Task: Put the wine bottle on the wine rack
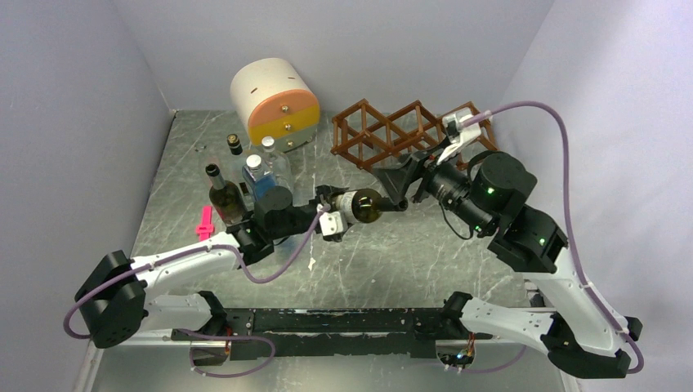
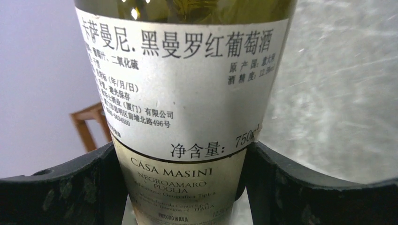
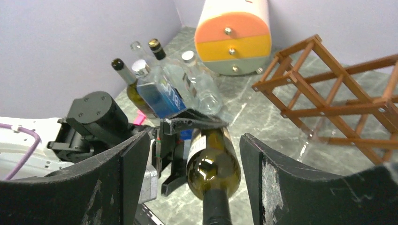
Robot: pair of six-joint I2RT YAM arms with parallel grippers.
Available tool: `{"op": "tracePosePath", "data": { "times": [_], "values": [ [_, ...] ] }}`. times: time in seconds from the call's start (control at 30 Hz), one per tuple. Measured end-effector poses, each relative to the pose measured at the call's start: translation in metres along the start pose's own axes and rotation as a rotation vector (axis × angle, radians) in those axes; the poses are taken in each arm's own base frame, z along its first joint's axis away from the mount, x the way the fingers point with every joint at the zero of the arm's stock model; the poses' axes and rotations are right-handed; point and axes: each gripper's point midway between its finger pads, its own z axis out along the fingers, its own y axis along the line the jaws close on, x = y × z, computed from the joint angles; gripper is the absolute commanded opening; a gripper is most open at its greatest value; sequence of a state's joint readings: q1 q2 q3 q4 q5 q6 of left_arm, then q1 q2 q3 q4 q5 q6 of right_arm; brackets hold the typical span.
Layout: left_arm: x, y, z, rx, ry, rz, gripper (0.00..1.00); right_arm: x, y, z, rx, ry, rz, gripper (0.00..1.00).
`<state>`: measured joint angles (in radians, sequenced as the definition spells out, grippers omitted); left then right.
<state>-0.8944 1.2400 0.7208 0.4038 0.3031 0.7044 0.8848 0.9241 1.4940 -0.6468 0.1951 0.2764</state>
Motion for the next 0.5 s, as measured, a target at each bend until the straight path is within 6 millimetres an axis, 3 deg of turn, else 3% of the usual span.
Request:
{"op": "tracePosePath", "data": {
  "times": [0.13,0.5],
  "values": [
    [0.005,0.021,0.009,-0.036,0.052,0.199,0.07,0.013,-0.01,-0.004,0.047,0.065,-0.016,0.75],
    [0.021,0.058,0.022,-0.071,0.165,0.606,0.07,0.081,-0.038,-0.014,0.172,0.327,-0.062,0.77]
  ]
}}
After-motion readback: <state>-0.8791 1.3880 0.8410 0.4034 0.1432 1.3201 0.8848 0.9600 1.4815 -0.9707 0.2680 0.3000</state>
